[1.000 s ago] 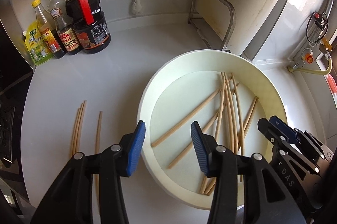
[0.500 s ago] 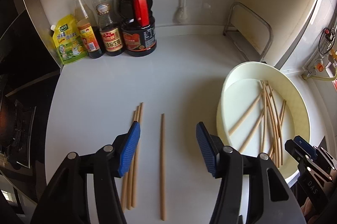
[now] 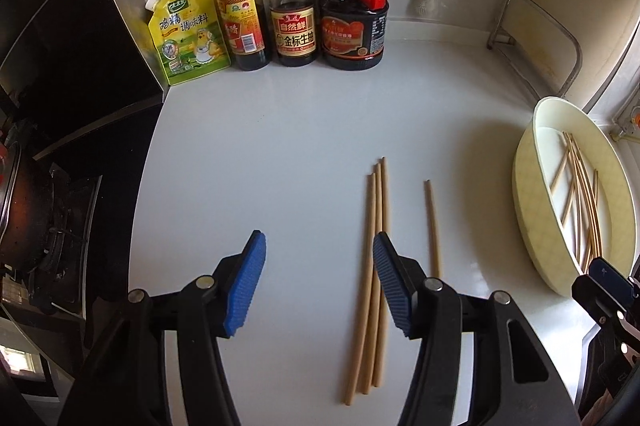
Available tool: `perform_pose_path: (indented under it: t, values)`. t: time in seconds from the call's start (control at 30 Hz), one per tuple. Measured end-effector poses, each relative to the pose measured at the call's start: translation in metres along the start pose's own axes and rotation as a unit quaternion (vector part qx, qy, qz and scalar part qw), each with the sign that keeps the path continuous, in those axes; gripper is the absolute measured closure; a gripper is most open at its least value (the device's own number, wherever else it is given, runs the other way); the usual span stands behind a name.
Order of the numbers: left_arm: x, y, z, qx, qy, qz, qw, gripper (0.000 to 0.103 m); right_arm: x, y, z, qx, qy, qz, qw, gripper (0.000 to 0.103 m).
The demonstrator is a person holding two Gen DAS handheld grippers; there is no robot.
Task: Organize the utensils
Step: 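Move both tools back over the remaining chopsticks, then grasp one chopstick with the right tool and drag it from the pile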
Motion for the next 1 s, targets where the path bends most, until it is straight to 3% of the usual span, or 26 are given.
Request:
perform_pose_path:
  t: [0.37,0.83,1.0]
  values:
    - [0.026,-0.019,-0.027,0.033,-0.014,-0.018,0.9992,0.045,0.035,-0.048,-0.033,0.048,-0.003,-0.015,0.999,0.062]
    - [0.032,-0.039,-0.05,0.053,-0.034,-0.038,0.9973,0.04,0.039,-0.079,-0.055,0.047,-0.019,-0.057,0.997,0.056]
    - [0.031,-0.044,-0.055,0.06,-0.036,-0.055,0.996,0.04,0.047,-0.089,-0.065,0.052,0.001,-0.074,0.996,0.056]
Point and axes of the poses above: each gripper's, at about its wrist camera, not at the fingertips, and y roughly against the way its jaws point, x to its left, z to its top, the point moved 4 cm from there along -y, roughly the way its jaws point, and after that the axes turned 12 degrees about -x, right-handed, at the moved point
